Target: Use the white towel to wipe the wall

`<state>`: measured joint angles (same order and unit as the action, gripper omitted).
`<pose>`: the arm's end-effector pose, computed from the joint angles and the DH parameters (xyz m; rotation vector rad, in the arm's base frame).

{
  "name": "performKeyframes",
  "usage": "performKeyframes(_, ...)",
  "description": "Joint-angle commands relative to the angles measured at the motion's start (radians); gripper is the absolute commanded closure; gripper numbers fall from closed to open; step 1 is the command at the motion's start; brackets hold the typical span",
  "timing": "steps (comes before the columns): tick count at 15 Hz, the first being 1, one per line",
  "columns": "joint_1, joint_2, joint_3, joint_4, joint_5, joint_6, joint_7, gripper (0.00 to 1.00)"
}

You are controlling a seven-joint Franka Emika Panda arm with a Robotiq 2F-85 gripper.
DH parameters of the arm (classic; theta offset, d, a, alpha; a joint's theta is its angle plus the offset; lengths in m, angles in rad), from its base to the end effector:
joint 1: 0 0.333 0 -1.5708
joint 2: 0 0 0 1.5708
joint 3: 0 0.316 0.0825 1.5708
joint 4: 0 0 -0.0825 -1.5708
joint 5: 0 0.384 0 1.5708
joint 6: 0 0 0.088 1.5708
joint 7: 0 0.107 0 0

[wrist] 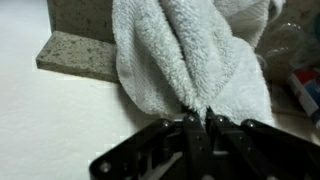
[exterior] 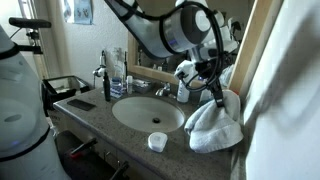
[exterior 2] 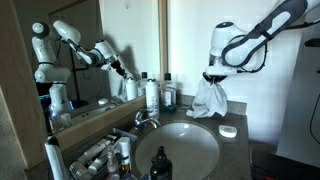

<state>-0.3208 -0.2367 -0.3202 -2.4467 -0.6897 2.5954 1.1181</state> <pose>0.3936 -0.2812 0.4221 2.2660 -1.6138 0.6486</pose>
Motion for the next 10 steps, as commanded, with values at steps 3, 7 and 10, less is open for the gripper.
performKeyframes(3, -0.136, -0.214, 0.216, -0.029, -0.292, -0.097, 0.383, 0.94)
performKeyframes(7, -0.118, -0.266, 0.28, 0.016, -0.497, -0.255, 0.604, 0.94)
performKeyframes(10, -0.075, -0.28, 0.289, 0.058, -0.627, -0.398, 0.723, 0.94)
